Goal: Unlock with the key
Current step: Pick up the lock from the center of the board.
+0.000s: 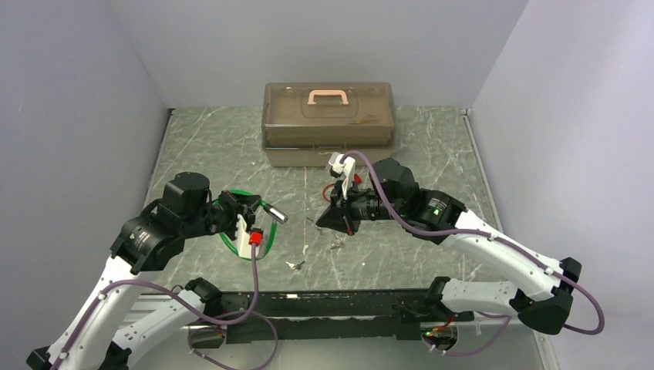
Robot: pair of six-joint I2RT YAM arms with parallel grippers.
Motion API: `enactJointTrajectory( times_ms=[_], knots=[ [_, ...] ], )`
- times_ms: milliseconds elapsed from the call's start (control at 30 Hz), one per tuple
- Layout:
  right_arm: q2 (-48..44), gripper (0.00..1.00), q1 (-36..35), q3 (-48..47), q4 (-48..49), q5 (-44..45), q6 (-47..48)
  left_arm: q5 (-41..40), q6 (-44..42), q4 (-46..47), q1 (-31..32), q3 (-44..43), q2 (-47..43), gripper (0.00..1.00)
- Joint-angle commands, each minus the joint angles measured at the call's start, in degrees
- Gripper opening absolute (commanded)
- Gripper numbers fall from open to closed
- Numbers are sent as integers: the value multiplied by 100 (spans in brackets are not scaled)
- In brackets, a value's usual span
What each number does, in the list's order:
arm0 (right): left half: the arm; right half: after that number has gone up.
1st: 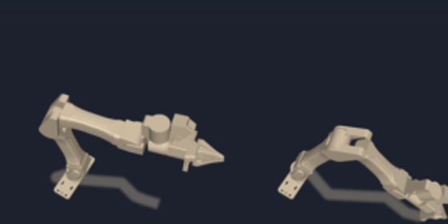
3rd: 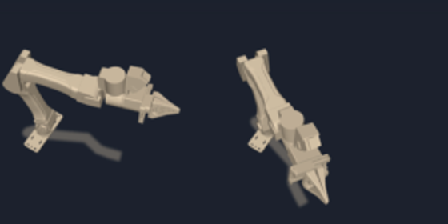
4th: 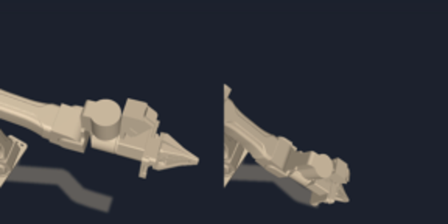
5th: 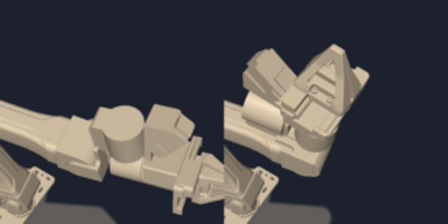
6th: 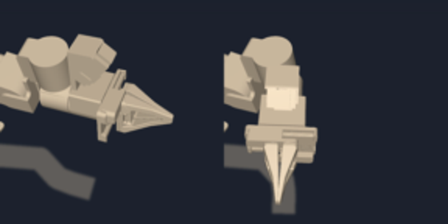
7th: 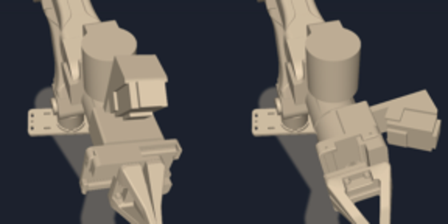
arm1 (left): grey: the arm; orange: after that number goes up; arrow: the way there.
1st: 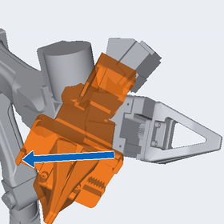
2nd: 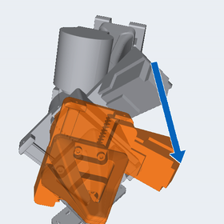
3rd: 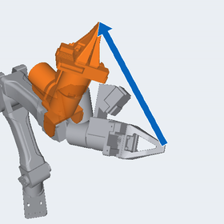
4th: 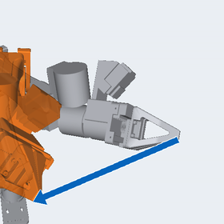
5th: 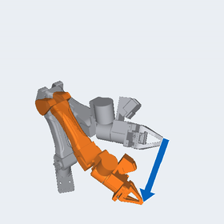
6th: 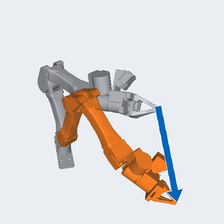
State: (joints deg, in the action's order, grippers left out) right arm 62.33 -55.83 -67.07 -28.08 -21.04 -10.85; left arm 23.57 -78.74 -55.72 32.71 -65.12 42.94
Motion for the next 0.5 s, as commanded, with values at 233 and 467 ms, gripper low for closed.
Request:
enactJointTrajectory(
  times_ms=[233, 467],
  knots=[
    [251, 0, -112, -651, -282, -122, 256, -257, 93, 554, -20, 96, -90, 0],
    [440, 0, -115, -635, 116, -432, 57, -221, 8, 565, -23, 72, -23, 0]
  ],
)
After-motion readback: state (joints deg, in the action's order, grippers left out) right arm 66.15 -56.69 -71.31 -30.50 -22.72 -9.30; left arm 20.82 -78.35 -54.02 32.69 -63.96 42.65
